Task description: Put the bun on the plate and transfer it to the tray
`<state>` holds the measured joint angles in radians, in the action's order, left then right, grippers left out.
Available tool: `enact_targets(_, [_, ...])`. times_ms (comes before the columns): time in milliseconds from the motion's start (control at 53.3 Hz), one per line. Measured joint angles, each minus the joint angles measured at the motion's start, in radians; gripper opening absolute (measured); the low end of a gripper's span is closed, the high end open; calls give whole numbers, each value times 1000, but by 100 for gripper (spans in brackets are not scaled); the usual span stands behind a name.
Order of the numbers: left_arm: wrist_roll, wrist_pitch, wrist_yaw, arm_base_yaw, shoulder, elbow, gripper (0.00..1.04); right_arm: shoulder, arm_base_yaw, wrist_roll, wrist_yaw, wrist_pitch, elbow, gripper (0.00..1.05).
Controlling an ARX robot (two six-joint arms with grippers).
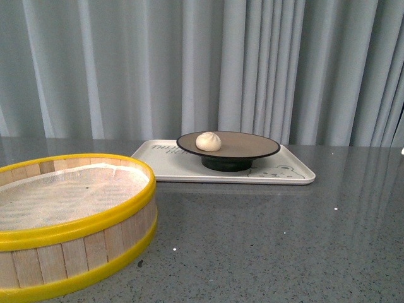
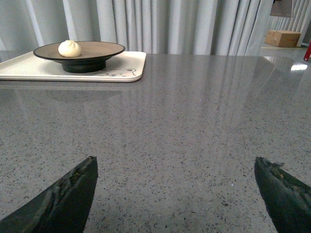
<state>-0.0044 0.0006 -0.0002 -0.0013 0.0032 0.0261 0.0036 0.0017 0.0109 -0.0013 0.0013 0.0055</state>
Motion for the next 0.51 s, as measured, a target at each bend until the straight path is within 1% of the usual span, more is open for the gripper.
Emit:
enact_targets(19, [0,0,0,0,0,0,98,0,0,0,0,0,0,98])
enact_targets(38, [0,0,0,0,0,0,98,0,0,-1,0,0,0,98])
enact_targets(94, [0,0,0,0,0,0,98,0,0,0,0,0,0,95])
enact_targets(507, [0,0,0,0,0,0,98,0,0,0,0,0,0,96])
